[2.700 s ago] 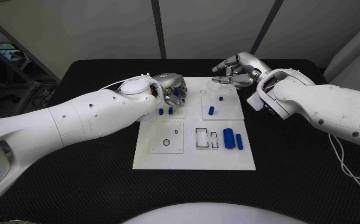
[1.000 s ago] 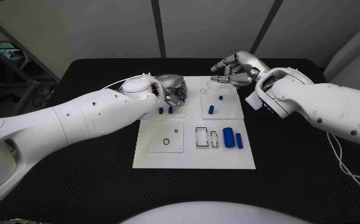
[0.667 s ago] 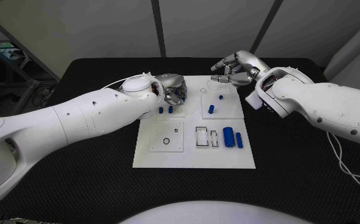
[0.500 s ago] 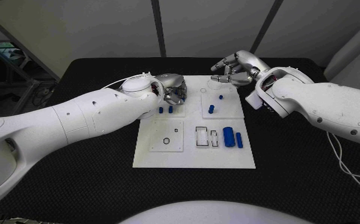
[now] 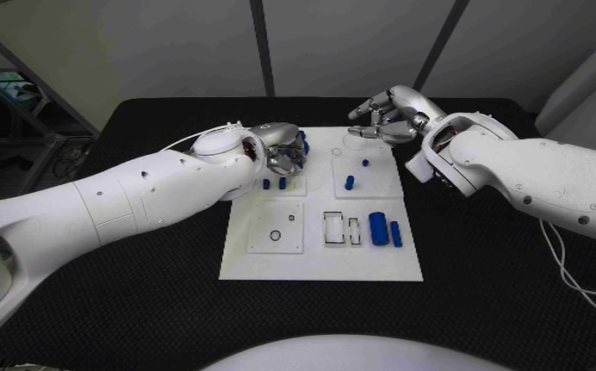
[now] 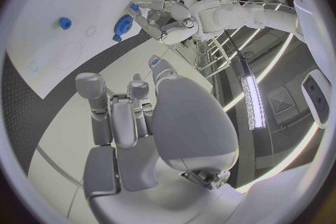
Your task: Assemble the parts on the task board
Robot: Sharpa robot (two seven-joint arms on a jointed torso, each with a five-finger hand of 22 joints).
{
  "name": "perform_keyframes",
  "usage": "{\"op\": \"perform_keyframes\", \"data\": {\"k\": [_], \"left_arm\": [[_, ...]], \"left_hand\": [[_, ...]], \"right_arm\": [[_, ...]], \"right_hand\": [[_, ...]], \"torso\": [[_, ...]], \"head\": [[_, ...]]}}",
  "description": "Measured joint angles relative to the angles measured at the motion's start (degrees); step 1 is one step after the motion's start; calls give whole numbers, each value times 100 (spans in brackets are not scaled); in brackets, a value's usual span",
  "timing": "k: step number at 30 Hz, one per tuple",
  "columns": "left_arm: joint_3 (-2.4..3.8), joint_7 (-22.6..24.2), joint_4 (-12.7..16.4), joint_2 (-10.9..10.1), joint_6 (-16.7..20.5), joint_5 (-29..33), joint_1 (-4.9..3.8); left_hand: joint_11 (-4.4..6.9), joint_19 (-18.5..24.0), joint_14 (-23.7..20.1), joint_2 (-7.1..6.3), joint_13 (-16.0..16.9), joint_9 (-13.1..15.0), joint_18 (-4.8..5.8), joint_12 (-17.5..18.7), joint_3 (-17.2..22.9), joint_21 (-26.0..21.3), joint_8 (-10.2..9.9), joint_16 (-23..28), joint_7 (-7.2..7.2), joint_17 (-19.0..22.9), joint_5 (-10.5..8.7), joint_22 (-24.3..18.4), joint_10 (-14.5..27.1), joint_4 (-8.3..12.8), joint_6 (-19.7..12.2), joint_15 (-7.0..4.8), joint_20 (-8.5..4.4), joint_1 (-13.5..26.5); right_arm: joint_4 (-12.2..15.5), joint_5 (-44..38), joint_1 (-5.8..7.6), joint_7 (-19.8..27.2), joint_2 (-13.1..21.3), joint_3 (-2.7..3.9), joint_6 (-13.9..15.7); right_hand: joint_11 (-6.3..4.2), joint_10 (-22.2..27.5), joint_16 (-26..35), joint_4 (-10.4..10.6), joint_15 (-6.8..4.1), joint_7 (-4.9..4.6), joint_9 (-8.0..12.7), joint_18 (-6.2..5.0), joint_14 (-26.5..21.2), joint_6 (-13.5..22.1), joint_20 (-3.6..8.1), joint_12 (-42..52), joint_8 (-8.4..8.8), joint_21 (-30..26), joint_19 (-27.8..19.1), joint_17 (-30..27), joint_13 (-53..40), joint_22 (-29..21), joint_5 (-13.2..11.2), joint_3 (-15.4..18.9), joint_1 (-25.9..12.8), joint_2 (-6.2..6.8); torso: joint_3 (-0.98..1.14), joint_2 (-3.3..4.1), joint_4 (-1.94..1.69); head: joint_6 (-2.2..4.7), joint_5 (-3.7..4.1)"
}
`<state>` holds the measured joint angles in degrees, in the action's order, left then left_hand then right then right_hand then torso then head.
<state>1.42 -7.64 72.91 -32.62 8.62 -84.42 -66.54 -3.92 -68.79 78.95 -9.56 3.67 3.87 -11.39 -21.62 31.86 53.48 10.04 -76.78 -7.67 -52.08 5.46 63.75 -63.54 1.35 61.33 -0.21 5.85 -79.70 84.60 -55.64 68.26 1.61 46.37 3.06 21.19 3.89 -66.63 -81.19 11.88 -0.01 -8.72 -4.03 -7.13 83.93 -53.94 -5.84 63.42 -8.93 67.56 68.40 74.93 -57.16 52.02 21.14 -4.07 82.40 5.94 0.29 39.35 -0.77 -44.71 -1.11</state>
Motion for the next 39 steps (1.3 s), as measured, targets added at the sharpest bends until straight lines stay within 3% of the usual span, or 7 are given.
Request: {"op": "perform_keyframes", "data": {"k": [1, 5, 10, 17, 22, 31, 39], "left_arm": [[68, 0, 48, -44, 18, 9, -1], [245, 3, 203, -195, 81, 46, -5], [383, 15, 367, -429, 151, 126, -7], [429, 19, 534, -745, 174, 246, 20], [438, 19, 627, -914, 171, 321, 101], [439, 19, 645, -937, 161, 399, 283], [442, 19, 587, -914, 144, 424, 331]], "left_hand": [[-7, 0, 0, 0, 0, 0, 1, 0, 0, 0, 0, 0, 0, -1, 0, 1, -7, 0, 0, 0, 0, 0], [-7, 0, 0, 0, 0, 0, 1, 28, 15, 0, -25, 0, 0, -18, 0, 11, -7, 15, 0, 0, 0, 0], [-7, 0, 0, -12, 0, 0, 1, 28, 15, 0, -26, 0, -20, -18, 0, 10, -7, 15, 20, 0, 0, 12], [-7, 0, 0, -24, 0, 0, 1, 58, 15, 0, -26, 0, -20, -18, 0, 18, -6, 15, 20, 0, 0, 24], [-7, 0, 0, -24, 0, 0, 1, 58, 15, 0, -47, 0, -20, -15, 0, 17, -6, 15, 20, 0, 0, 24], [-28, 1, 0, -24, -1, 0, 1, 58, 15, 0, -47, 0, -20, -11, 0, 17, -26, 15, 20, 0, 0, 24], [-28, 1, 0, -46, -1, 1, 1, 58, 15, 0, -47, 0, -20, 4, 0, 16, -26, 15, 20, 0, 0, 46]], "right_arm": [[-4, 0, 0, 0, 3, 0, 0], [-17, 0, 0, 1, 10, 0, 0], [-34, 0, 0, 1, 14, 0, 0], [-53, -1, -1, 2, 15, 0, 0], [-59, -1, -1, 2, 19, 0, -1], [-63, -1, -1, 1, 18, 0, -2], [-67, -2, -1, 0, 10, 0, -1]], "right_hand": [[0, 0, 0, 0, 0, 0, 0, 0, 0, 0, 0, 0, -15, 0, 0, 0, 0, 0, 0, 0, 0, 0], [0, 0, 0, 0, 0, 0, 0, 0, 0, 0, 0, 0, -20, 0, 0, 0, 0, 0, 0, 0, 0, 0], [0, 0, 0, 0, 0, 0, 0, 0, 0, 0, 0, 0, -20, 0, 0, -1, 0, 0, 0, 0, 0, 0], [0, 0, 0, 0, 0, 0, 0, 0, 0, 0, 0, 0, -20, 0, 0, -1, 0, 0, 0, 0, 0, 0], [0, 0, 0, 0, 0, 0, 0, 0, 0, 0, 0, 0, -19, 0, 0, -1, 0, 0, 0, 0, 0, 0], [0, 0, 21, 16, 0, 0, 0, 0, 0, 0, 0, 0, -19, 0, 0, -2, -4, 1, 23, -16, 0, 0], [0, 0, 20, 15, 0, 0, 0, 0, 0, 0, 0, 0, -18, 0, 0, -2, -4, 1, 23, -15, 0, 0]], "torso": [[0, 0, -3], [0, 0, -7], [0, 0, -7], [1, -3, -7], [3, -4, -11], [3, 3, 4], [3, 3, 7]], "head": [[8, 5], [24, 12], [25, 0], [25, -21], [19, -50], [15, -104], [6, -105]]}}
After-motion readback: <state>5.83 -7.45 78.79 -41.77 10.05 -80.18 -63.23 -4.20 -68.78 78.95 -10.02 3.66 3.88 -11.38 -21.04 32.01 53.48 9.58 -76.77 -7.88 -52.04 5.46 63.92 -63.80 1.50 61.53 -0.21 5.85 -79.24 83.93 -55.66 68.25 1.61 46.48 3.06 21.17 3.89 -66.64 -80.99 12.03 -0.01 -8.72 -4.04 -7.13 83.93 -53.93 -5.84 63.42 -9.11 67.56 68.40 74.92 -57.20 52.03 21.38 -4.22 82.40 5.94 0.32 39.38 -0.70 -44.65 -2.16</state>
